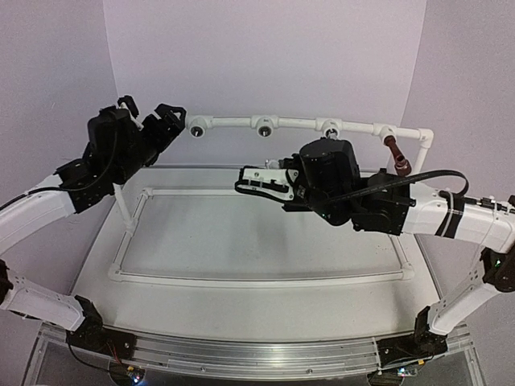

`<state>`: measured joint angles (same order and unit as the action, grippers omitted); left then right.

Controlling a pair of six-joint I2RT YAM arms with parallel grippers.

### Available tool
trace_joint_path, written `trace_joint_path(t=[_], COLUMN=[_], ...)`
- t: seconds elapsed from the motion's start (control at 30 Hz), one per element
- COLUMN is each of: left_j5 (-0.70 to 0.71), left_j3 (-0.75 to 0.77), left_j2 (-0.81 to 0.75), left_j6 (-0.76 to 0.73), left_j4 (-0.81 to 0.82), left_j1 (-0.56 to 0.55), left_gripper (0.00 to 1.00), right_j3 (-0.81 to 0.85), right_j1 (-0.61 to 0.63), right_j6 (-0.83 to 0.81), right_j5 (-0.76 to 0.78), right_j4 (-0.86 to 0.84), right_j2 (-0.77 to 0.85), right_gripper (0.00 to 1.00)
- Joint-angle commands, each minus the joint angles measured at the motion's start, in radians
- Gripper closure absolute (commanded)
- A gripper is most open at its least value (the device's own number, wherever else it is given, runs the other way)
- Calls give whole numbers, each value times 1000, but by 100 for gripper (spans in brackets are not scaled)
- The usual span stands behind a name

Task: Install the water faucets
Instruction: Move the pipe with the faucet installed to the center of the board.

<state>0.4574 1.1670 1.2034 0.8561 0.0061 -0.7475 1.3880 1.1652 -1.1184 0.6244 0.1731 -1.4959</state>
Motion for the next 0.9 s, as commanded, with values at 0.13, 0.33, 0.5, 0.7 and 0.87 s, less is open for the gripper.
trace_joint_path(t=[0.13, 0.33, 0.5, 0.7, 0.87], left_j5=[-454, -428, -428, -576, -773], left_j3=[264, 573, 886, 1134, 1275], left_j2=[-122, -11, 215, 474, 598], left_j6=[-312, -444, -643, -934, -1034], left_j4=[-558, -869, -1058, -1140, -1151], left_j1=[0, 2, 4, 34, 129], left_gripper=[5, 10, 7, 6, 5], right_j3=[-41, -124, -163, -188, -179], right_j1=[-2, -3, -2, -2, 4], right_j6=[593, 891, 1032, 1110, 1152], right_j5=[-370, -366, -390, -399, -450], right_j4=[430, 440, 450, 491, 492], right_j2=[34, 22, 2, 20, 28], right_gripper=[100, 100, 100, 100, 100])
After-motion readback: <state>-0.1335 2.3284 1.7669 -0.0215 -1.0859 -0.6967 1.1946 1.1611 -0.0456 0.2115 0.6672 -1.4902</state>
